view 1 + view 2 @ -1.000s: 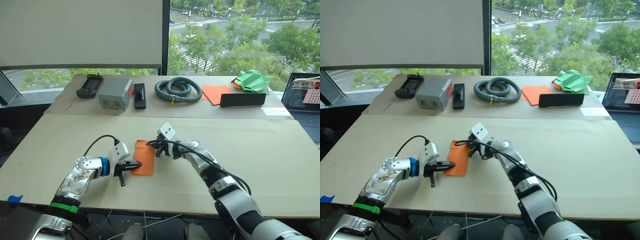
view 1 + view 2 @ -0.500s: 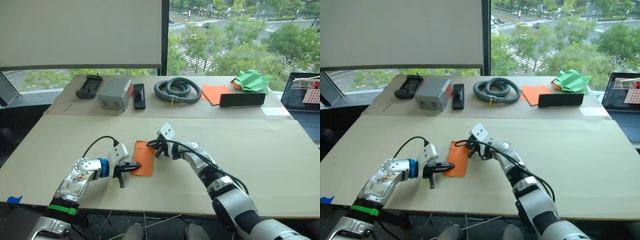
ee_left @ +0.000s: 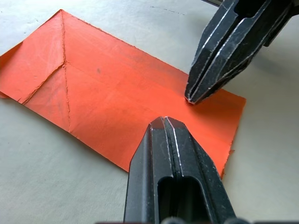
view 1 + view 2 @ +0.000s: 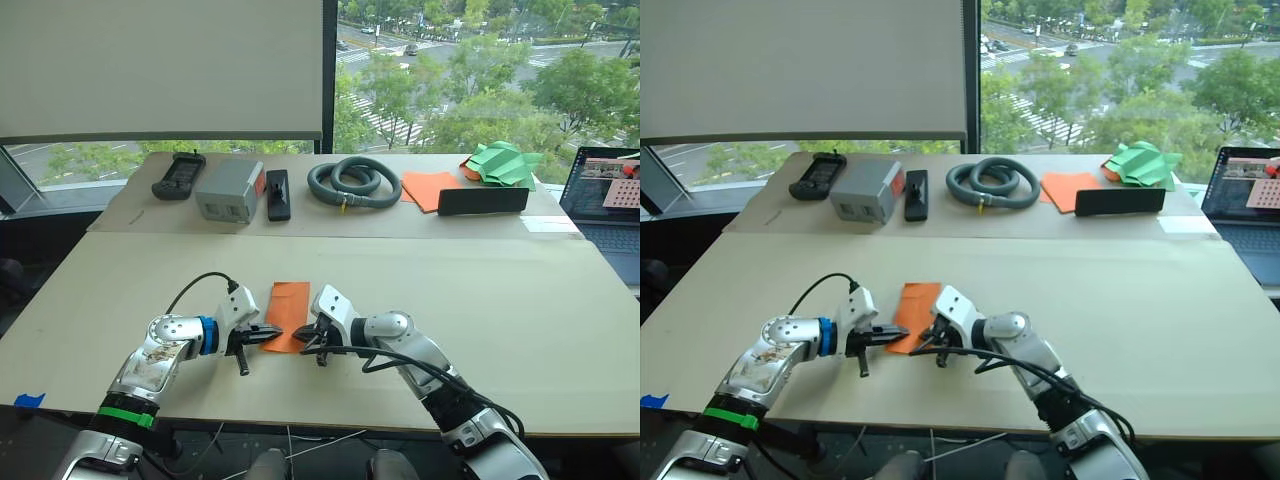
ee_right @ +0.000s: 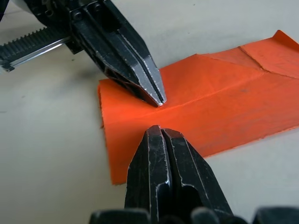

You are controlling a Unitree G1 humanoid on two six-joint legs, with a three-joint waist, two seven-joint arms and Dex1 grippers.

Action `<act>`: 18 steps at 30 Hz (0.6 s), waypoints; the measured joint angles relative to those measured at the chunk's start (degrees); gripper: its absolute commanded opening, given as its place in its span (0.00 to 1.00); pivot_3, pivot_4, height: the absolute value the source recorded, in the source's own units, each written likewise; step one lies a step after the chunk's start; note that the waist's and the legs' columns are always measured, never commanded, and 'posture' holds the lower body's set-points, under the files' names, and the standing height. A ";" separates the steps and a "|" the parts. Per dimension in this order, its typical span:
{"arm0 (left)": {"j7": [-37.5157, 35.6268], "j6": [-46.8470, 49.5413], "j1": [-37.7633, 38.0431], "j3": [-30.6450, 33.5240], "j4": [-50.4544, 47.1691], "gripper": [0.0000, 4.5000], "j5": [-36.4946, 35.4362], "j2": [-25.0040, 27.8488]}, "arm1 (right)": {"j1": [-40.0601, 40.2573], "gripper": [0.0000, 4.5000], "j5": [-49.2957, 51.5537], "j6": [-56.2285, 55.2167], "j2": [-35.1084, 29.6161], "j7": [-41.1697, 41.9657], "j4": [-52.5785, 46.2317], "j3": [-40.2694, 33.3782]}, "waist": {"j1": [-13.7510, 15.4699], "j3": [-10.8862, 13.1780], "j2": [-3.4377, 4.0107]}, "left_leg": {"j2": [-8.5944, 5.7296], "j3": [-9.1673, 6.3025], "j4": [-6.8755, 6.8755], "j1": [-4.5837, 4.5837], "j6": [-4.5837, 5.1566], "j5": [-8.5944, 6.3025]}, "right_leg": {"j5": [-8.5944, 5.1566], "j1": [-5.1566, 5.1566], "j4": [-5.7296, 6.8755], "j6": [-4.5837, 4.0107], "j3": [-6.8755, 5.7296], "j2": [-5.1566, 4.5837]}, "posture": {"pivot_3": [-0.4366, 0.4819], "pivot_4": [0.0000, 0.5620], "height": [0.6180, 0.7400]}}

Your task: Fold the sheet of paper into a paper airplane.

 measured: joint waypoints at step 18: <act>0.58 1.56 0.30 0.70 -2.70 0.00 -0.43 0.31 | 4.22 0.01 6.98 6.83 -1.05 0.75 -9.27 -4.43 | 0.21 0.27 -0.18 | 0.00 -0.04 -0.02 -0.68 -0.01 0.00 | -0.05 -0.31 -0.02 0.09 -0.11 -0.01 | 0.48 0.27 0.69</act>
